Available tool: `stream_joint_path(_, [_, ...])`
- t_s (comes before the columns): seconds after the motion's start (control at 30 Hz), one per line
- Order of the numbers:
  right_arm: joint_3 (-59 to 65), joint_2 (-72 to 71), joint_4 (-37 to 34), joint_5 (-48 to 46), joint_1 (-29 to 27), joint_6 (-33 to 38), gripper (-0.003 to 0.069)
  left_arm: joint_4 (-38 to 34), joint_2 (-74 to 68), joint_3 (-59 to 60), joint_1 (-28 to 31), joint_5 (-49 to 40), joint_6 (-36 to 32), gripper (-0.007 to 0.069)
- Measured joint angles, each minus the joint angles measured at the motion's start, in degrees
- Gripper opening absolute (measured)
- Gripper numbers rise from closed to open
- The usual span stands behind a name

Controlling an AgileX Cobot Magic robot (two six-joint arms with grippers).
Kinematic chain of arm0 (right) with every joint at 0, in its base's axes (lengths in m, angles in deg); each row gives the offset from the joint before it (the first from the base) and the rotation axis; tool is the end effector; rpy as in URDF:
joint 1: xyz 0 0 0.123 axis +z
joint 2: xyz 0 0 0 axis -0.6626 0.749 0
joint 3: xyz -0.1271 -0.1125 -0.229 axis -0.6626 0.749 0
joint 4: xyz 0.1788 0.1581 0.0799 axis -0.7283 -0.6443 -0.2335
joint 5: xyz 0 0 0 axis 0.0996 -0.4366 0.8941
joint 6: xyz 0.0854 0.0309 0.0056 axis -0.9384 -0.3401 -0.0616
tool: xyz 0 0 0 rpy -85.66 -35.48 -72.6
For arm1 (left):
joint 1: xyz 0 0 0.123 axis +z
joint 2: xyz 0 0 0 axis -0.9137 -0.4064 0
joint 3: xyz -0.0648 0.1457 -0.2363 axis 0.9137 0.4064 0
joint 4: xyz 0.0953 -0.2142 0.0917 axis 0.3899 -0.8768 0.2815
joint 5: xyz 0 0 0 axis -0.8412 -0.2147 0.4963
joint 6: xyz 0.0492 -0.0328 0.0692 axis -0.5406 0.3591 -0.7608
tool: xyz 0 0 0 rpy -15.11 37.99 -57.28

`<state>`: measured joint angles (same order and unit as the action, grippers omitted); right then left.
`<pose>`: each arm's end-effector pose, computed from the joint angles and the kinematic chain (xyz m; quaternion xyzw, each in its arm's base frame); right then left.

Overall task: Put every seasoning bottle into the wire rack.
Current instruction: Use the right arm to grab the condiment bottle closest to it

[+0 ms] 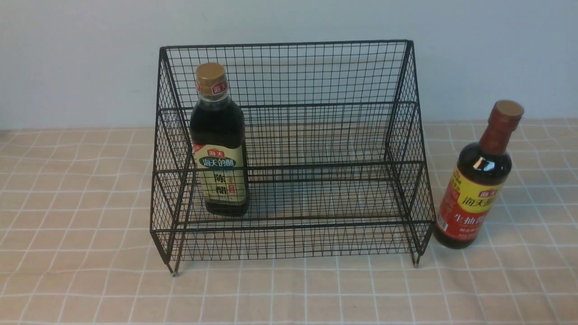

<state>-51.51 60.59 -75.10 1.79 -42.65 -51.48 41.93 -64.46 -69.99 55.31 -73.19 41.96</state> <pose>0.0524 0.0037 0.1729 -0.0273 0.8038 0.0008 0.5942 0.0332 0.0027 0.2652 0.0312 0.7571 -0.0316 0.6518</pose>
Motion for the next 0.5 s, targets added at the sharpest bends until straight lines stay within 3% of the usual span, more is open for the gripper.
stream_joint_path(0.23, [0.0,0.0,0.0,0.0,0.0,0.0,-0.0014,-5.9,1.4,15.5,7.3,6.7,-8.0,-0.0007])
stream_joint_path(0.5, [0.0,0.0,0.0,-0.1,0.0,0.1,-0.0014,-9.2,1.4,18.9,7.7,8.5,-8.8,-0.0007])
